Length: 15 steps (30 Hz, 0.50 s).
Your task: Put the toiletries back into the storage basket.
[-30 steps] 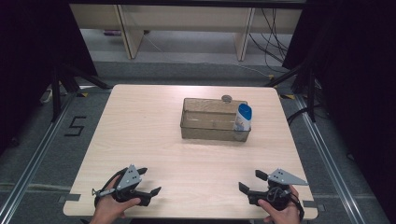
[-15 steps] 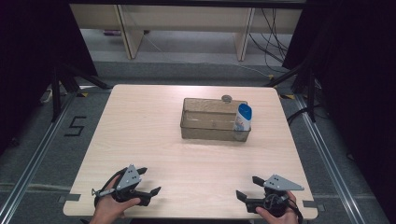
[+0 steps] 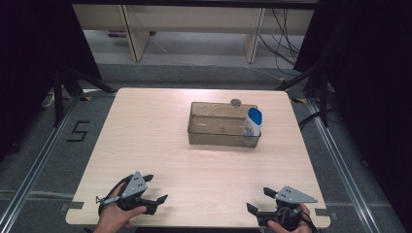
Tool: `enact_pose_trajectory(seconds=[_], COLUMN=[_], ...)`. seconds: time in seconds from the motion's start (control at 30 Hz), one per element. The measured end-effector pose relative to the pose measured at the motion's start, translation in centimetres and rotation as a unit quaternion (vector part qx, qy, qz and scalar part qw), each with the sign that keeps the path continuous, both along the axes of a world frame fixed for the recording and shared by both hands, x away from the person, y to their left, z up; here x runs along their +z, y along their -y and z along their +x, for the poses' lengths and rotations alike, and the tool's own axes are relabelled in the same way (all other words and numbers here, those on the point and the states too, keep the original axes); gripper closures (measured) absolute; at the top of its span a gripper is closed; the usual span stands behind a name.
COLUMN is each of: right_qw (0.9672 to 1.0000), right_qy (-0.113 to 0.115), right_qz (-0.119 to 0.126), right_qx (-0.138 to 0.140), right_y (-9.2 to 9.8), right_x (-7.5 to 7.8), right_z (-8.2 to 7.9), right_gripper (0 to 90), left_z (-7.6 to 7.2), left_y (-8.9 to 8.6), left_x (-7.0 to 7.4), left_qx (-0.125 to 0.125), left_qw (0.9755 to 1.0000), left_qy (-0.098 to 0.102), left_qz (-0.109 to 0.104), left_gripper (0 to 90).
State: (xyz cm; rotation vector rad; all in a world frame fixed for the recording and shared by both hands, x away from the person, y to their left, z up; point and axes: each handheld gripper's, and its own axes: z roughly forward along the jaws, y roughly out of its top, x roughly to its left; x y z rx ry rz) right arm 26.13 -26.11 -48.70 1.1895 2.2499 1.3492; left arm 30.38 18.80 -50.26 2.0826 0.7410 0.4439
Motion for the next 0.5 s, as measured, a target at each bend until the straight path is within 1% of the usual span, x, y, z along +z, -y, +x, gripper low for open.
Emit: enact_pose_trajectory(seconds=[0.03, 0.1, 0.13, 0.17, 0.2, 0.23, 0.27, 0.3, 0.33, 0.37, 0.43, 0.5], right_qw=[1.0, 1.0, 1.0, 0.9999, 0.9999, 0.9999, 0.9999, 0.9997, 0.9995, 0.9995, 0.9995, 0.9994], right_qy=[0.006, 0.007, -0.002, -0.009, -0.012, 0.005, -0.006, 0.005, 0.007, 0.004, 0.004, 0.012], right_qz=[-0.006, -0.003, -0.001, -0.004, 0.0, -0.007, -0.004, -0.016, -0.017, -0.015, -0.017, -0.023], right_qx=[0.001, 0.005, 0.002, 0.002, 0.005, 0.013, 0.012, 0.017, 0.024, 0.027, 0.027, 0.023], right_y=[0.04, 0.0, -0.1, -0.13, -0.19, -0.2, -0.29, -0.16, -0.26, -0.27, -0.27, -0.28], right_x=[-0.04, -0.06, -0.05, -0.02, -0.03, -0.23, -0.1, -0.12, -0.26, -0.23, -0.25, -0.33], right_z=[0.0, -0.1, -0.25, -0.4, -0.45, -0.24, -0.51, -0.4, -0.3, -0.37, -0.36, -0.25], right_gripper=[15.6, 15.6, 15.6, 15.6, 15.6, 15.6, 15.6, 15.6, 15.6, 15.6, 15.6, 15.6], left_z=[0.0, 0.02, 0.08, 0.0, 0.1, 0.0, -0.04, -0.09, -0.07, -0.08, -0.09, -0.07], left_y=[0.0, 0.01, 0.0, 0.13, -0.03, 0.02, 0.04, 0.15, 0.12, 0.14, 0.14, 0.15], left_x=[0.0, -0.01, -0.03, -0.08, -0.02, -0.01, 0.01, -0.04, -0.03, -0.04, -0.03, -0.05], left_qx=[0.0, -0.002, -0.005, -0.002, -0.006, -0.001, 0.001, 0.004, 0.003, 0.003, 0.003, 0.003], left_qw=[1.0, 1.0, 1.0, 0.9999, 1.0, 1.0, 1.0, 0.9999, 0.9999, 0.9999, 0.9999, 0.9999], left_qy=[0.0, 0.0, -0.001, -0.005, -0.002, 0.0, -0.001, -0.002, -0.002, -0.002, -0.002, -0.001], left_qz=[0.0, -0.001, 0.0, -0.014, 0.001, 0.0, -0.003, -0.013, -0.011, -0.012, -0.011, -0.012], left_gripper=[15.0, 15.0, 15.0, 15.0, 15.0, 15.0, 15.0, 15.0, 15.0, 15.0, 15.0, 15.0])
